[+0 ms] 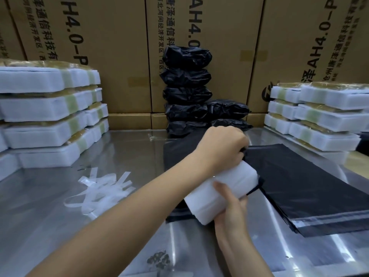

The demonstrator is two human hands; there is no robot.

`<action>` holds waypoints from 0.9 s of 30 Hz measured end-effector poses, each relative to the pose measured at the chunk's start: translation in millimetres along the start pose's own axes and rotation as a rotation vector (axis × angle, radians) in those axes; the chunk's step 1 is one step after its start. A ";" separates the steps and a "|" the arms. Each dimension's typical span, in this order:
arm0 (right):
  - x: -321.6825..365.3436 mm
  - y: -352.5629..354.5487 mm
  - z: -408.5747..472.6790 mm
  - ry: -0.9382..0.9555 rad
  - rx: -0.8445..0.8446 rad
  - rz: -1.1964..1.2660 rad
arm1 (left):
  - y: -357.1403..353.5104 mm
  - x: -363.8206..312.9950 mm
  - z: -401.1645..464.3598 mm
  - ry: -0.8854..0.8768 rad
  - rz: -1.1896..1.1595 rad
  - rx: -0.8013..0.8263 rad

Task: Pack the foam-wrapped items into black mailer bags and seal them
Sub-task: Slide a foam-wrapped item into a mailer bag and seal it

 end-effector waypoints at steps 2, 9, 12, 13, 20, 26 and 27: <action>6.2 1.2 2.9 -0.016 -0.001 0.027 | 4.6 -0.1 -11.3 0.041 -0.073 -0.091; 13.1 6.5 11.5 -0.097 -0.022 0.144 | -10.5 31.7 -52.4 0.340 0.071 0.097; 6.7 -1.2 18.0 -0.128 -0.064 0.149 | -14.0 25.1 -58.0 0.241 0.158 0.123; 4.0 -5.3 20.3 -0.141 -0.067 0.145 | -13.3 16.9 -61.0 0.158 0.175 0.102; 1.9 -25.4 31.0 -0.182 -0.104 0.204 | -10.9 13.6 -83.4 0.226 0.048 0.012; 2.5 -24.3 35.3 -0.206 -0.084 0.215 | -21.6 30.3 -93.4 0.435 0.090 0.084; 2.6 -24.8 34.7 -0.191 -0.101 0.210 | -21.9 25.7 -97.2 0.376 0.056 0.111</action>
Point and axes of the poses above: each hand's wrist, its own z-axis towards the middle knuckle, its own y-axis out of the back of the hand, x = y × z, the point moved 1 cm from there along z, towards the middle knuckle, and after that the axes turned 3 degrees about x, right-handed, at the moved point
